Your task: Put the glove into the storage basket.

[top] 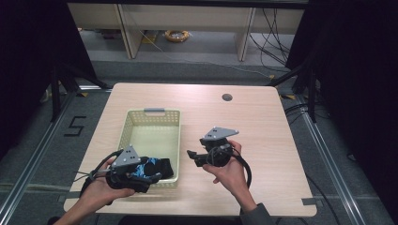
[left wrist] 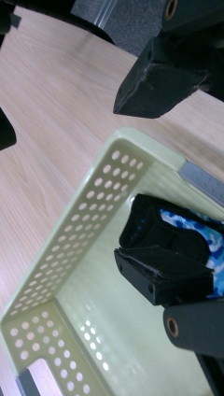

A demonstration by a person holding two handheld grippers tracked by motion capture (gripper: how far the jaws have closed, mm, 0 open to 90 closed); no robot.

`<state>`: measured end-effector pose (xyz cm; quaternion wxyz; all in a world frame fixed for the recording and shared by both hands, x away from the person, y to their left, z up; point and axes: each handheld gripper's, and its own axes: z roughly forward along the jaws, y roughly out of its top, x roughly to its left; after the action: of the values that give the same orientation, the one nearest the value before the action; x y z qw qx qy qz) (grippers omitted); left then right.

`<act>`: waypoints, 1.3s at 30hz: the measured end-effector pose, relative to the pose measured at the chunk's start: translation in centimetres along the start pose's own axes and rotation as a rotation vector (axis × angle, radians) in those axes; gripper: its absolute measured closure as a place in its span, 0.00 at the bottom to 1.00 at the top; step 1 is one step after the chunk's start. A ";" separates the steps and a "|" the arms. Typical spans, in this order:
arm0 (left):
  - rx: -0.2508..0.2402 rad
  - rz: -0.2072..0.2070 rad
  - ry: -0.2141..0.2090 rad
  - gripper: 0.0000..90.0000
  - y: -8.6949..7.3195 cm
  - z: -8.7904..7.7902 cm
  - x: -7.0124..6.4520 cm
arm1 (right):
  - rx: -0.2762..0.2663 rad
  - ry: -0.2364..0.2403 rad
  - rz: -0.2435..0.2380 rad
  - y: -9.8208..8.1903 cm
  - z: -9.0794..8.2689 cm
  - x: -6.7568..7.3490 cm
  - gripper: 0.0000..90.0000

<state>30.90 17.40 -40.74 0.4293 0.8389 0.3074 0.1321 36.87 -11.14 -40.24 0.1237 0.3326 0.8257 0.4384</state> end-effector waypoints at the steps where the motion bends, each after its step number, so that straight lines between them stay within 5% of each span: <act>1: -0.004 0.001 -0.003 0.27 0.0 0.1 -0.1 | -0.005 -0.001 0.006 -0.2 -0.3 -0.1 0.41; 8: -0.007 0.000 -0.020 0.27 -0.2 0.6 -0.3 | -0.034 -0.013 0.009 -1.4 -1.3 -0.5 0.41; 11: -0.031 -0.031 -0.017 0.27 -0.3 0.8 -0.5 | -0.026 0.003 0.022 -1.7 -1.5 -0.4 0.40; 12: -0.037 -0.030 -0.013 0.27 -0.3 0.9 -0.6 | -0.034 -0.005 -0.004 -1.7 -1.5 -0.6 0.40; 14: -0.019 -0.004 -0.021 0.27 -0.4 0.9 -0.4 | -0.028 0.010 0.025 -1.9 -1.6 -0.5 0.40; 16: -0.044 -0.034 -0.026 0.27 -0.5 1.2 -0.6 | -0.033 0.023 0.053 -2.1 -1.6 -0.4 0.39; 18: -0.021 -0.015 -0.031 0.27 -0.6 1.1 -0.5 | -0.032 0.014 0.030 -2.3 -1.7 -0.6 0.39; 20: -0.052 -0.036 -0.036 0.26 -0.8 1.3 -0.6 | -0.026 0.015 0.045 -2.5 -1.8 -0.5 0.38; 21: -0.057 -0.041 -0.035 0.26 -0.9 1.4 -0.7 | -0.036 0.021 0.009 -2.6 -1.7 -0.7 0.37; 39: -0.058 -0.016 -0.111 0.23 -2.1 1.9 -3.2 | -0.039 0.017 0.094 -5.2 -3.3 -1.1 0.31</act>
<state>28.49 15.15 -43.42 0.4707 0.8297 0.2861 0.0906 33.70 -16.04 -42.61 0.1026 0.3647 0.8016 0.4625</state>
